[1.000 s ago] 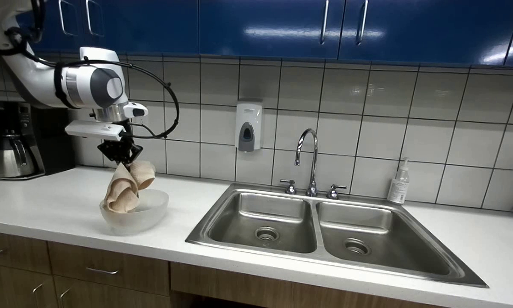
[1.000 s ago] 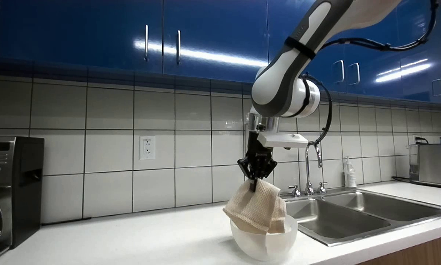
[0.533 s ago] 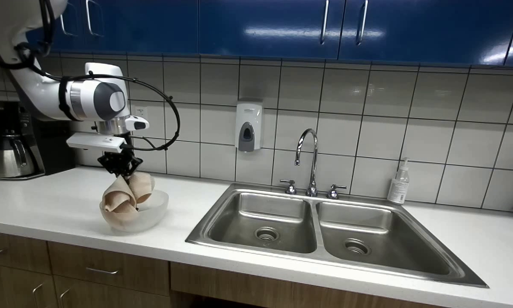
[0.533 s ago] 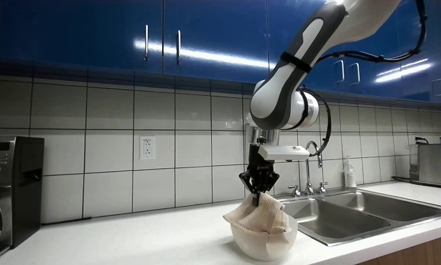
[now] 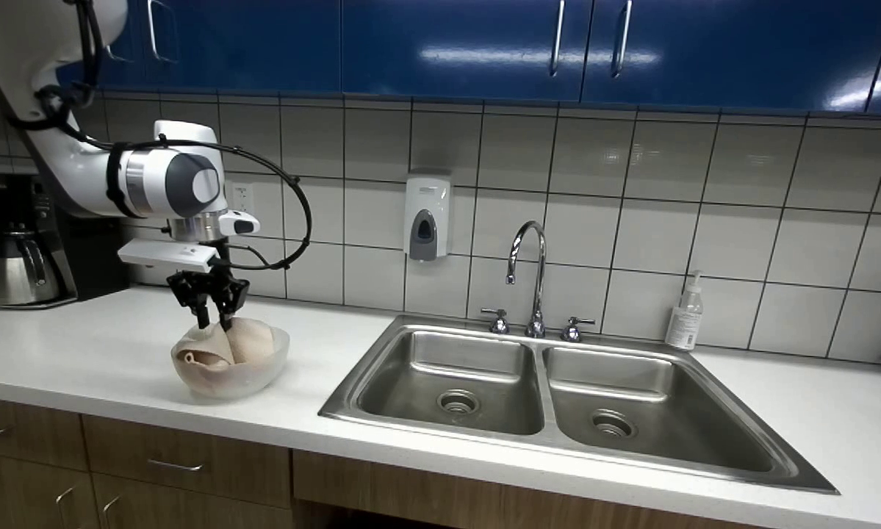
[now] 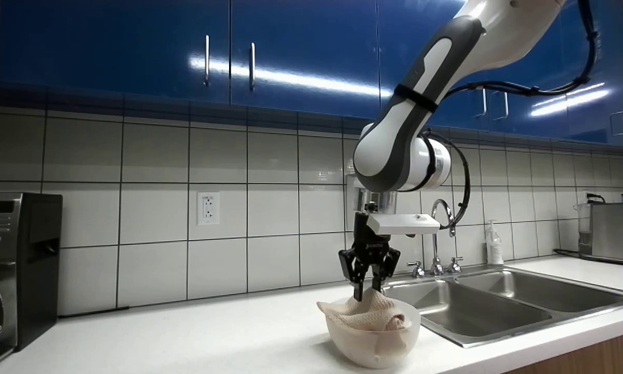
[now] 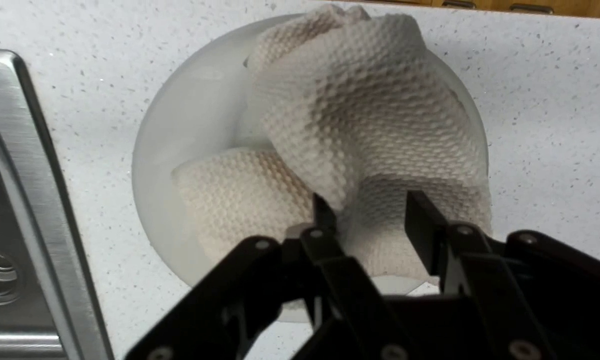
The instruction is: Put the white cloth inside the plastic bowl
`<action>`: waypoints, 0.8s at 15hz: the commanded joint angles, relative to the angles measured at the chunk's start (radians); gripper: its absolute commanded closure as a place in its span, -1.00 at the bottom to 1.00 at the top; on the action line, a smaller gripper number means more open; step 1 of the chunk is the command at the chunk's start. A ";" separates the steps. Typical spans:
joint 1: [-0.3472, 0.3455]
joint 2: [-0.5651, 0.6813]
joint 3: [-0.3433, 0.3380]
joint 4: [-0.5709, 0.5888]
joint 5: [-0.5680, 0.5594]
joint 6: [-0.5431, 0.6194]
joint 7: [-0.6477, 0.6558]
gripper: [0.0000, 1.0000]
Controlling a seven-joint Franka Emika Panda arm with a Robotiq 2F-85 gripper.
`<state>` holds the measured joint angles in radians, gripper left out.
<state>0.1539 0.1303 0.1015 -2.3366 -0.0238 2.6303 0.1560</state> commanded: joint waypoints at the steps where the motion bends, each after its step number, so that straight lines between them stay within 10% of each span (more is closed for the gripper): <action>1: -0.013 -0.014 0.007 -0.001 0.026 -0.006 -0.032 -0.51; 5: -0.013 -0.033 0.010 -0.008 0.034 -0.008 -0.040 -1.00; 12: -0.012 -0.145 0.010 -0.046 0.029 -0.089 -0.051 -1.00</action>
<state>0.1538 0.0756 0.1021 -2.3409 -0.0153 2.5982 0.1443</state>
